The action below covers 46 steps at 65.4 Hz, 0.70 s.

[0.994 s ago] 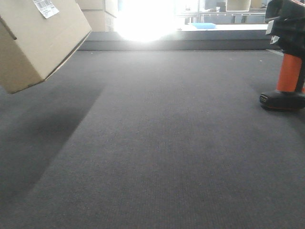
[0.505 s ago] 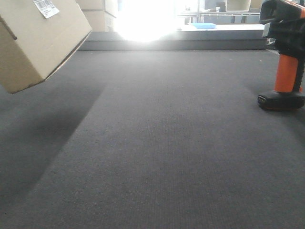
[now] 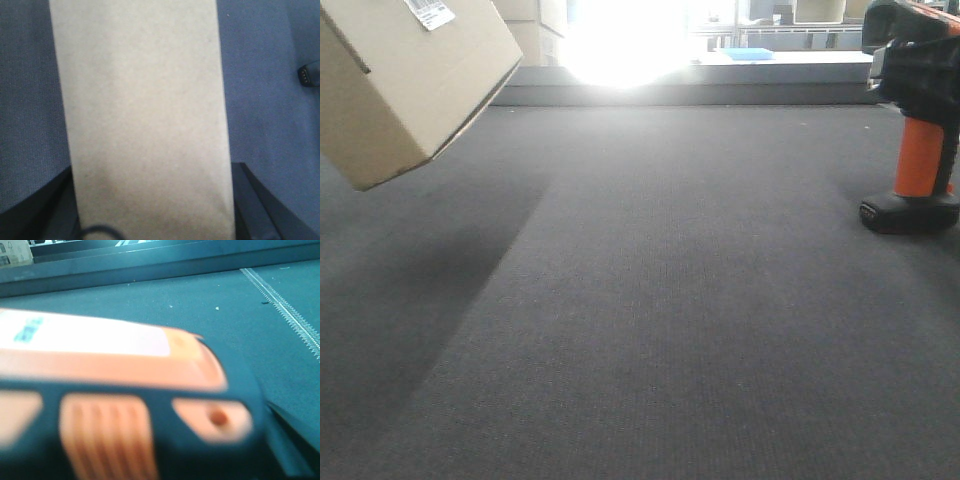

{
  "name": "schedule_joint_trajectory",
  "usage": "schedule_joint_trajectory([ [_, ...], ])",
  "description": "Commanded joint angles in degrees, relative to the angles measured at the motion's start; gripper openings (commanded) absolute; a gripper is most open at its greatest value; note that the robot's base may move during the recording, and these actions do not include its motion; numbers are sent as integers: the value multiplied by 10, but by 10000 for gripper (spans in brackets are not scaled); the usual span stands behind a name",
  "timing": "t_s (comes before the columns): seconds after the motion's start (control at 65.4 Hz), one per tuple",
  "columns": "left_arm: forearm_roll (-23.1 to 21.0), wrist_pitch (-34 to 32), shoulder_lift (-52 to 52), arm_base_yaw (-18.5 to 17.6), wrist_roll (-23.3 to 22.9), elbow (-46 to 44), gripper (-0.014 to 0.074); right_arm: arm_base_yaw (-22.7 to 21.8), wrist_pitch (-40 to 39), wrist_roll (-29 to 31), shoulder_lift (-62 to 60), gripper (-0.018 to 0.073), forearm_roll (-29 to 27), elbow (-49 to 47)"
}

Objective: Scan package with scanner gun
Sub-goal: 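Lower the scanner gun back onto the table with the right gripper, then open the right gripper and lower the box onto the table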

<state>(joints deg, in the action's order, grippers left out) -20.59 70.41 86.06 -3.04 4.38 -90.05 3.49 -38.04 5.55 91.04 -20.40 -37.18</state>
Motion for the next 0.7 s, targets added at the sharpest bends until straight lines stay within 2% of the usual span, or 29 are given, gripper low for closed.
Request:
schedule_joint_trajectory([
  [0.0, -11, -4, -9, -2, -4, -5, -111, -4, 8, 25, -3, 564, 5, -3],
  [0.382, -13, -4, -9, -2, -4, -5, -111, -4, 125, 33, -23, 561, 5, -3],
  [0.688, -13, -4, -9, -2, -4, -5, -111, -10, 236, 34, -97, 561, 5, -1],
])
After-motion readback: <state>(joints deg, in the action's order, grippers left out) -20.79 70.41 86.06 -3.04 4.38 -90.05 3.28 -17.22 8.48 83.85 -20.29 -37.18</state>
